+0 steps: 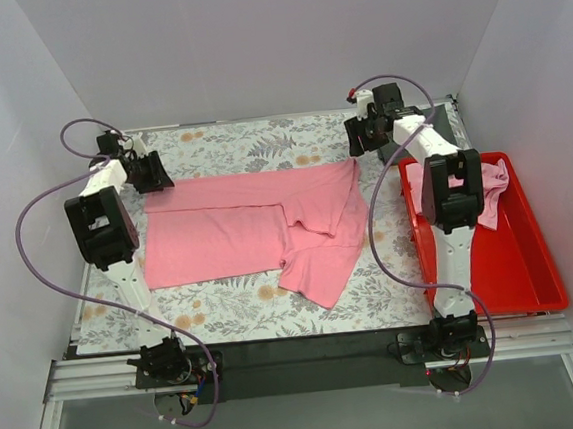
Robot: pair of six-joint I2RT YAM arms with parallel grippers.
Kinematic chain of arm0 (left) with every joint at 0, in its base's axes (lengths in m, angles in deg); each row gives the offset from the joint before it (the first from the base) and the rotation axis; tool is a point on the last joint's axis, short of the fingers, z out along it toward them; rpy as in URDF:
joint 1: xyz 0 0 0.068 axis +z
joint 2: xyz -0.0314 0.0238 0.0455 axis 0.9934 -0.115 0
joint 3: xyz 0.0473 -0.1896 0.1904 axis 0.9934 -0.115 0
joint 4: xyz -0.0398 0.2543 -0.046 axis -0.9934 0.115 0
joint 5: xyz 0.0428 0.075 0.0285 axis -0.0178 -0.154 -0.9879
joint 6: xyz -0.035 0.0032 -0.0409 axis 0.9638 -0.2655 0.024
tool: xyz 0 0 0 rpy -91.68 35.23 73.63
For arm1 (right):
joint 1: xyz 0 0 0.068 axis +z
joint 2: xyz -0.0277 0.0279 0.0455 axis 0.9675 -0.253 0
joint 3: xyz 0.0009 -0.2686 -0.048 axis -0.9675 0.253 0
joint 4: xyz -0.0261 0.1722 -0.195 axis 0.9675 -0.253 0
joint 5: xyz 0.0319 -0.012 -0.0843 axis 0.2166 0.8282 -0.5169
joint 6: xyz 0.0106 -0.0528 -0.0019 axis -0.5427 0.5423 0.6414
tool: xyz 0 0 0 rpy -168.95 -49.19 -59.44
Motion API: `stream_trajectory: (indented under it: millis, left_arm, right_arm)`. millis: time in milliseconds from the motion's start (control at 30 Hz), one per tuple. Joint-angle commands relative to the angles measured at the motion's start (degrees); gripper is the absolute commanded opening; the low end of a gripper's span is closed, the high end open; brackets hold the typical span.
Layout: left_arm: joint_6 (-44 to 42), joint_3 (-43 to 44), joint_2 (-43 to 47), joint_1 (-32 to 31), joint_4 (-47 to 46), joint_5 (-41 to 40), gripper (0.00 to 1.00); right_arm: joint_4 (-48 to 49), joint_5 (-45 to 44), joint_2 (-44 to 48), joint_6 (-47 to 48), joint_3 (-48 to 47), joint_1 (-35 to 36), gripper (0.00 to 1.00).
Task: Fold and stack the t-shirts
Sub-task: Fold the tshirt
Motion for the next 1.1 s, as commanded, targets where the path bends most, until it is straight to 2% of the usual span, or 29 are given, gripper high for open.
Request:
stream_trajectory:
  millis: [0, 67, 200, 267, 333, 367, 400, 467, 533, 667, 867, 1067]
  left_arm:
    - [-3.8, 1.4, 8.9, 0.6, 3.8, 2.5, 0.45]
    - [-5.5, 0.6, 12.2, 0.6, 5.8, 2.8, 0.46]
    - [-12.6, -7.4, 19.7, 1.5, 9.9, 6.1, 0.48]
    - [-21.5, -10.8, 24.4, 2.1, 14.2, 7.9, 0.48]
    - [-29.1, -14.7, 27.0, 3.4, 22.8, 12.4, 0.48]
    - [-36.6, -15.6, 28.5, 4.0, 26.4, 13.3, 0.48]
    - [-39.6, -16.6, 29.2, 4.2, 32.1, 13.3, 0.48]
    - [-46.5, -19.6, 30.9, 5.6, 37.1, 13.6, 0.46]
    - [-49.7, -23.3, 32.2, 7.1, 41.6, 13.2, 0.45]
    - [-51.3, -30.3, 38.0, 7.6, 40.2, 10.0, 0.44]
    - [-51.9, -38.5, 44.8, 7.6, 35.9, 8.6, 0.44]
    - [-50.8, -38.6, 44.2, 7.6, 35.3, 9.0, 0.44]
  right_arm:
    - [-0.1, -0.1, 8.7, 4.0, 0.0, -0.2, 0.64]
    - [-1.7, 1.4, 11.7, 5.3, 1.1, -0.2, 0.64]
    - [-8.8, 6.2, 17.0, 9.0, 5.1, 1.7, 0.62]
    - [-11.5, 8.8, 20.9, 12.8, 9.9, 2.9, 0.61]
    - [-14.6, 9.9, 25.6, 17.2, 14.6, 5.5, 0.61]
    - [-15.4, 9.8, 27.1, 18.6, 19.5, 6.5, 0.60]
    - [-17.2, 9.2, 28.8, 21.4, 21.9, 9.0, 0.60]
    - [-19.1, 8.0, 32.8, 23.8, 28.8, 12.0, 0.56]
    - [-19.4, 6.0, 36.6, 25.8, 33.1, 16.1, 0.55]
    - [-19.4, 4.3, 39.8, 24.5, 40.0, 21.6, 0.50]
    - [-13.8, -1.2, 41.2, 20.7, 47.7, 28.7, 0.50]
    - [-10.1, -4.6, 39.3, 18.6, 49.9, 32.4, 0.49]
